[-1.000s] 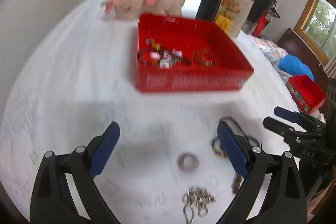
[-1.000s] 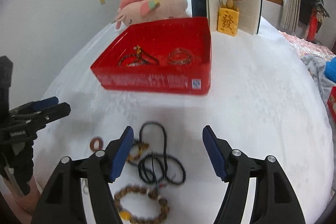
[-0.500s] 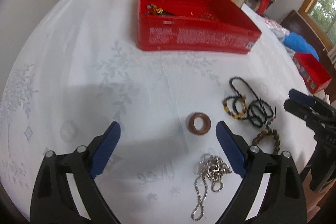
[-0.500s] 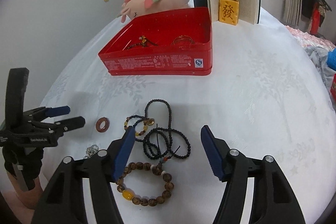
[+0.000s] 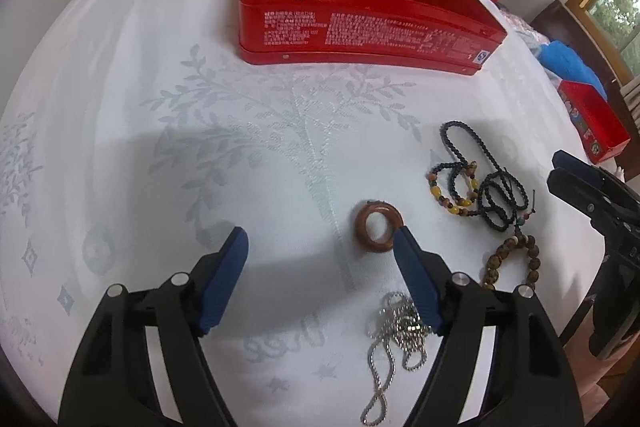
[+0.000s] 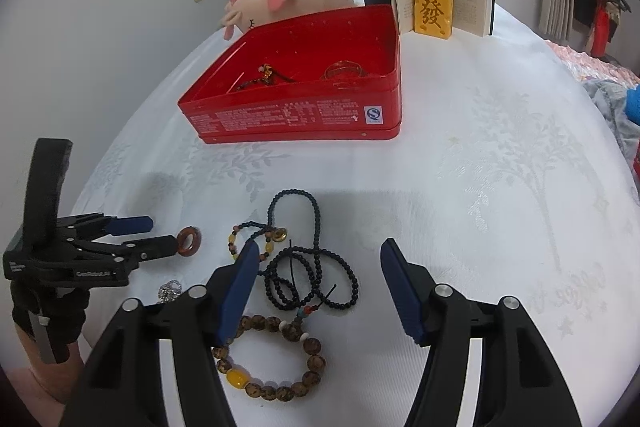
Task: Organize jewelry
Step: 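Grasp the small brown wooden ring with the left tool, then close the right tool on the black bead necklace while the left holds the ring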
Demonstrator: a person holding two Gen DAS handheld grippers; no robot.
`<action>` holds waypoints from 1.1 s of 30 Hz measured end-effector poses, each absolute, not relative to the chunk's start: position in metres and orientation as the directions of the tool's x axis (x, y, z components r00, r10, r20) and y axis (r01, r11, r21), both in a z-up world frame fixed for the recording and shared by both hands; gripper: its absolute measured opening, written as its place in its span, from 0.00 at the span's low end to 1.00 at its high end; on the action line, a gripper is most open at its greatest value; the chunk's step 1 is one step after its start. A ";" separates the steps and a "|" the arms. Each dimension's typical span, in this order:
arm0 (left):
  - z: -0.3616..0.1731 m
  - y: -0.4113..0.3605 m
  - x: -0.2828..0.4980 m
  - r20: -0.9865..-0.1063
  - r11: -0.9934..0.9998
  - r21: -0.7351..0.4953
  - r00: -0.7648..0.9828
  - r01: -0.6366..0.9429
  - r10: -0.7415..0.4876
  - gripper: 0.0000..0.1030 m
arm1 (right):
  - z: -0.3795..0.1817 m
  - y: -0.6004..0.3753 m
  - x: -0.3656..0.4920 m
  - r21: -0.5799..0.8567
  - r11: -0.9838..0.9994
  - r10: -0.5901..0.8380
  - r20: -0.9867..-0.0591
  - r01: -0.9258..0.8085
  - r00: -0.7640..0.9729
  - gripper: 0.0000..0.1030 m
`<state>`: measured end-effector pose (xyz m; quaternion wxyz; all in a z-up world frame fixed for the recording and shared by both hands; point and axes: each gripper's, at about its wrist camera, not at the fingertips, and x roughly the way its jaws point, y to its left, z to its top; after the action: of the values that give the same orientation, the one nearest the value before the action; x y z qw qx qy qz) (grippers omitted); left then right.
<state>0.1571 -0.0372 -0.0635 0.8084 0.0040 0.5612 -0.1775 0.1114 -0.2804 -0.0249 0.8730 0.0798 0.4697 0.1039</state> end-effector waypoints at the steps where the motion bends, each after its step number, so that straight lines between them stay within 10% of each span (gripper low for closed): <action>1: -0.065 -0.038 0.159 -0.911 0.938 -0.189 0.305 0.291 -0.278 0.71 | -0.025 -0.280 0.112 0.237 0.965 0.258 -0.804 -0.109 0.536 0.61; 13: -0.067 -0.033 0.163 -0.916 0.953 -0.130 0.335 0.274 -0.221 0.32 | -0.035 -0.267 0.132 0.242 0.955 0.296 -0.842 -0.174 0.451 0.52; 20: -0.065 -0.020 0.162 -0.913 0.952 -0.146 0.333 0.270 -0.234 0.09 | -0.049 -0.252 0.148 0.192 0.951 0.273 -0.891 -0.243 0.364 0.70; 33: -0.066 -0.016 0.163 -0.910 0.950 -0.156 0.334 0.271 -0.244 0.08 | -0.075 -0.203 0.145 0.008 0.923 0.144 -0.934 -0.384 0.326 0.71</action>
<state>0.1631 -0.0160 -0.0662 0.8165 0.0118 0.5553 -0.1577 0.1451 -0.2031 -0.0752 0.8070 -0.1078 0.5572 0.1635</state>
